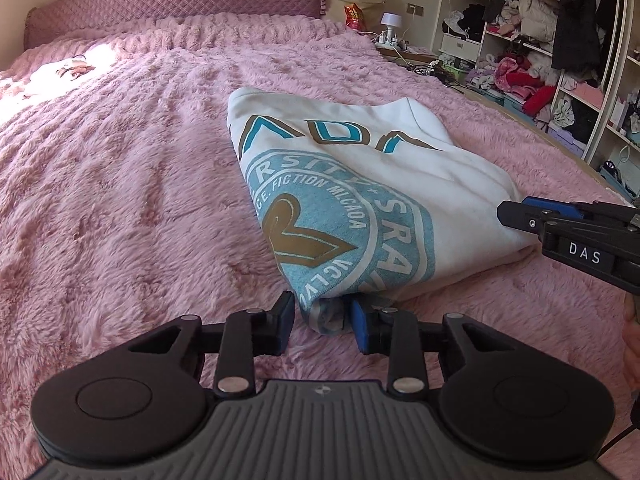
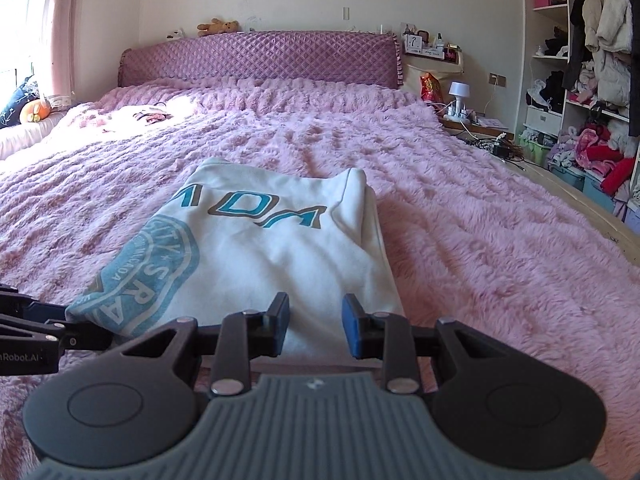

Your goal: Fold small clothes

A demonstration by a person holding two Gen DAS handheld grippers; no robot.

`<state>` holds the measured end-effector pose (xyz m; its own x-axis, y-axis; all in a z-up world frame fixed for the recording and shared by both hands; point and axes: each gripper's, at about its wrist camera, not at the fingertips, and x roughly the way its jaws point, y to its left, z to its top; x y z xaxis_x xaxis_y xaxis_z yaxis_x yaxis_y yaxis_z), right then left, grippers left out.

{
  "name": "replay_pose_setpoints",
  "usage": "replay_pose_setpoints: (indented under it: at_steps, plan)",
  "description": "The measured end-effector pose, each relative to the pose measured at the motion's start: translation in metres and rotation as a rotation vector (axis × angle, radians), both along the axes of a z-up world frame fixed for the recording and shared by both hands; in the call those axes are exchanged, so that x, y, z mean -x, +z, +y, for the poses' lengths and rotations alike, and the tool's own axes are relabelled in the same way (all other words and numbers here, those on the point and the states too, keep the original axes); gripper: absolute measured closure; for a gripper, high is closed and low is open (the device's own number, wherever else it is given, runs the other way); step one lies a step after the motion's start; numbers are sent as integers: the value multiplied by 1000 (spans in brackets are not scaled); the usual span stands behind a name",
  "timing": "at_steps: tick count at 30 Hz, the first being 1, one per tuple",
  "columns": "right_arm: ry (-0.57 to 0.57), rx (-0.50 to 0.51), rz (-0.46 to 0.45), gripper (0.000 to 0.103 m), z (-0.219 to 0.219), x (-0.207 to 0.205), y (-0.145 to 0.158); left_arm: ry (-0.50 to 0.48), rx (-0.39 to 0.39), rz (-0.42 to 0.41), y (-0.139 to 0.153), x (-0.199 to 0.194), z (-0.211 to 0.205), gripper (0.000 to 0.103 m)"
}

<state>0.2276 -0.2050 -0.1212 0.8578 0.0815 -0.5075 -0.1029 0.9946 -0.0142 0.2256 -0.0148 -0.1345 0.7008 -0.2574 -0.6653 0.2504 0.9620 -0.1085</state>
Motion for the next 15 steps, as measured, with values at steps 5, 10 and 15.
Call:
replay_pose_setpoints:
  at_steps: [5, 10, 15]
  plan:
    - [6, 7, 9, 77, 1, -2, -3, 22, -3, -30, 2, 5, -3, 86]
    - [10, 6, 27, 75, 0, -4, -8, 89, -60, -79, 16, 16, -10, 94]
    - [0, -5, 59, 68, -5, -5, -17, 149, -76, 19, -6, 5, -10, 95]
